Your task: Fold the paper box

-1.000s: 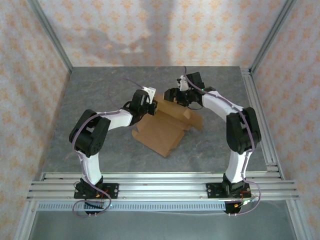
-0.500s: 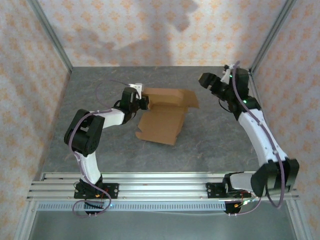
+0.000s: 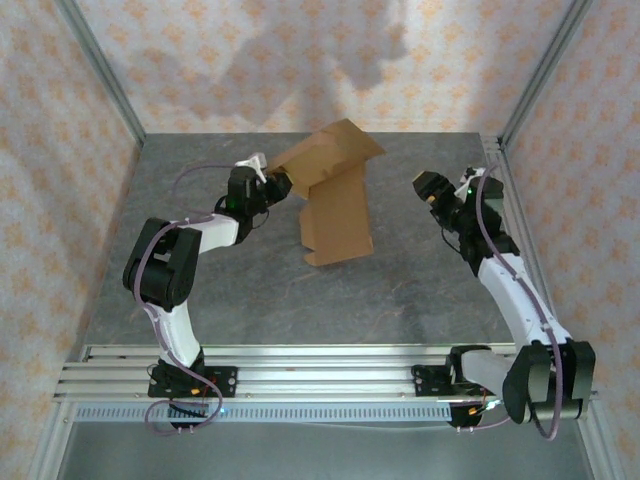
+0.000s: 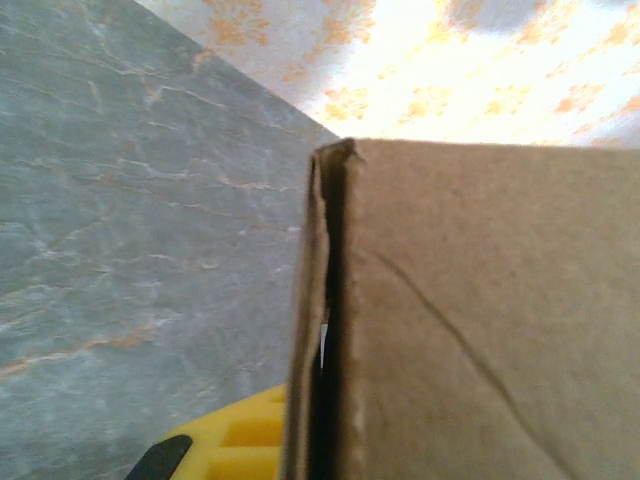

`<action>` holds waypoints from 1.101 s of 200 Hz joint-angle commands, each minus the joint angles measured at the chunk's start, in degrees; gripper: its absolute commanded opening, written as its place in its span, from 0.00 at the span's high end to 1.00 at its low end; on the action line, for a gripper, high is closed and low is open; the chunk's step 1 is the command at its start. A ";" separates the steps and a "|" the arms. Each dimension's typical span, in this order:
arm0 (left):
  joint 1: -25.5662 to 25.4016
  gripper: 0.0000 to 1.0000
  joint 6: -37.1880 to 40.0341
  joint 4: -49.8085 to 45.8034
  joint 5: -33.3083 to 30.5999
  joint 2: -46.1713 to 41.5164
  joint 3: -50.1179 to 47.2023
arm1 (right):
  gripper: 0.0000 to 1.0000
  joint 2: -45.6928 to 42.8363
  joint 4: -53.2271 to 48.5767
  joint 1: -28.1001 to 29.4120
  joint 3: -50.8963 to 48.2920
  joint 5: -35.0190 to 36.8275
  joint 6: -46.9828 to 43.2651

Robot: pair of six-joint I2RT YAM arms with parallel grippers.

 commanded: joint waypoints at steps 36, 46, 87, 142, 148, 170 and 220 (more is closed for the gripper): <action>0.14 1.00 -6.43 6.52 6.20 -0.64 2.08 | 0.32 7.52 19.82 5.64 2.12 -7.51 9.80; 0.14 1.00 -6.04 6.33 6.95 -0.93 1.92 | 0.34 9.12 21.28 6.27 3.22 -8.64 10.61; 0.13 1.00 -5.37 5.98 7.95 -1.55 1.80 | 0.38 14.80 28.51 9.03 7.16 -12.68 13.02; 0.02 1.00 -4.02 4.43 8.56 -1.46 2.71 | 0.52 20.30 28.79 11.19 11.08 -13.83 13.43; 0.05 1.00 -3.80 4.16 8.52 -1.46 2.84 | 0.54 20.55 28.61 11.25 11.17 -13.87 13.44; 0.05 1.00 -3.62 3.88 8.06 -1.44 2.94 | 0.63 20.86 27.88 11.28 11.09 -13.68 12.93; -0.33 1.00 -2.17 2.39 6.52 -1.29 2.94 | 0.81 19.83 20.65 11.41 11.75 -11.70 8.77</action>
